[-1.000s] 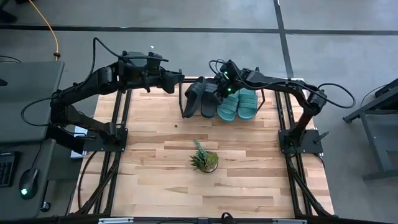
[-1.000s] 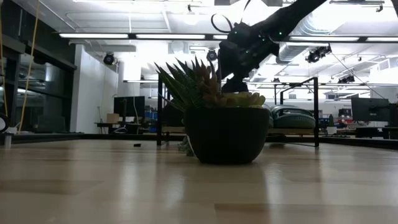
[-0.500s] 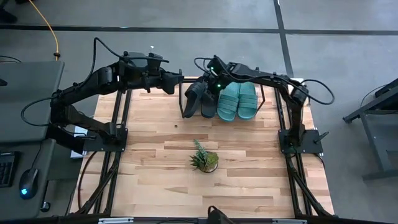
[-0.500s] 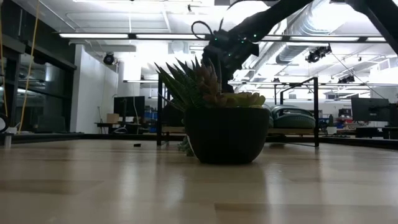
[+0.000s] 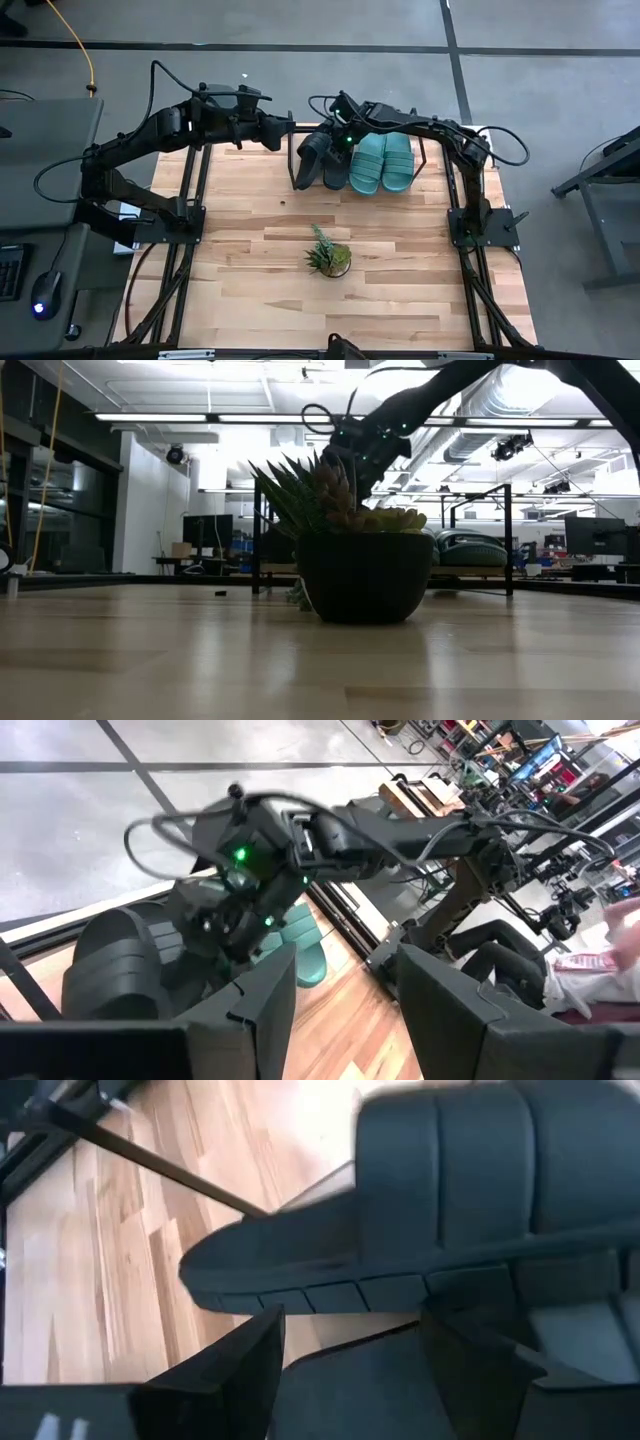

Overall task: Pick and place slides into the shelf
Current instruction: Put the black slipper on the shelf

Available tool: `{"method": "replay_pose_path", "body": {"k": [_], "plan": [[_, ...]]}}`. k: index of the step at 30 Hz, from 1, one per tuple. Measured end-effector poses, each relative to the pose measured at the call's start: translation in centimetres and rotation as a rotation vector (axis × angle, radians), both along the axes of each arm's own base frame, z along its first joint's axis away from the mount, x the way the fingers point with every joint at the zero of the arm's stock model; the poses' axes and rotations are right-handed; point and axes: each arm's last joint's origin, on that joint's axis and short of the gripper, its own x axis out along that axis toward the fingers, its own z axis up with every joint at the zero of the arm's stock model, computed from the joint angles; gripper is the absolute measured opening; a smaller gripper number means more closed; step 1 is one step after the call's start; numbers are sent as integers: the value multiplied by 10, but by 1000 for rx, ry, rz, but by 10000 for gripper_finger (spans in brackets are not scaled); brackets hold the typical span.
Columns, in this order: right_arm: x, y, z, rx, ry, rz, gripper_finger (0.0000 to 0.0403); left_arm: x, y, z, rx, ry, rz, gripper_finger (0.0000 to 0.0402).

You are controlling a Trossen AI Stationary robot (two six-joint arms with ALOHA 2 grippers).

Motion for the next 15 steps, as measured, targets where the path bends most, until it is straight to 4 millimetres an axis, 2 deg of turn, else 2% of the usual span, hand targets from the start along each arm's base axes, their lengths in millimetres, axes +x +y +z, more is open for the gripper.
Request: {"method": "replay_pose_path", "body": {"k": [5,15], "plan": [[9,8,-12,25,15,27,224,0,0,0,1,0,3,156],[15,11,-8,19,-36,20,224,0,0,0,3,1,9,156]]}}
